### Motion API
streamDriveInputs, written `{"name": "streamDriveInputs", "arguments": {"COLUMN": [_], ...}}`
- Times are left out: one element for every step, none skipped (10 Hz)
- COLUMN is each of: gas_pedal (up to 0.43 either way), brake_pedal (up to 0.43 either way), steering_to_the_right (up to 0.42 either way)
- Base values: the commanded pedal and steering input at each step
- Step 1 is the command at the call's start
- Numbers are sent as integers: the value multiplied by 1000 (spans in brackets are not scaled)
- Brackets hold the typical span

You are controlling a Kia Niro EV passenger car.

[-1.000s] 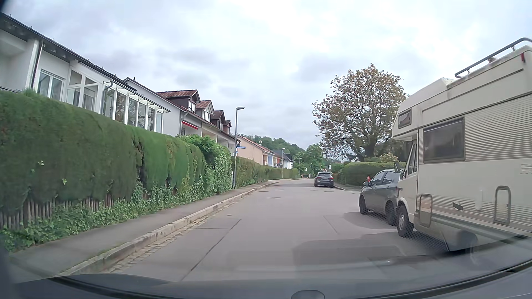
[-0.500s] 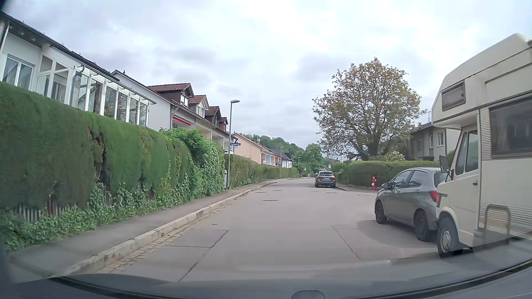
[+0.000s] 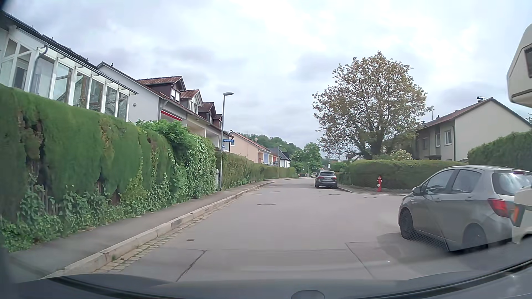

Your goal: Follow the waypoints while adhering to traffic rules and regulations

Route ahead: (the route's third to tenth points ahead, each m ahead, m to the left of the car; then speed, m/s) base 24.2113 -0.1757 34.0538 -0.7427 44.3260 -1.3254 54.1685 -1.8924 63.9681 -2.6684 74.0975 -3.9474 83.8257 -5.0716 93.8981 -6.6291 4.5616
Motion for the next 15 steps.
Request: {"name": "streamDriveInputs", "arguments": {"gas_pedal": [47,28,8,0,0,0,0,0,0,0,0,0,0,0,0], "brake_pedal": [18,61,91,110,134,122,61,12,0,0,0,0,0,0,0], "steering_to_the_right": [22,27,33,36,38,38,38,39,41,45,50,55,62,70,79]}}
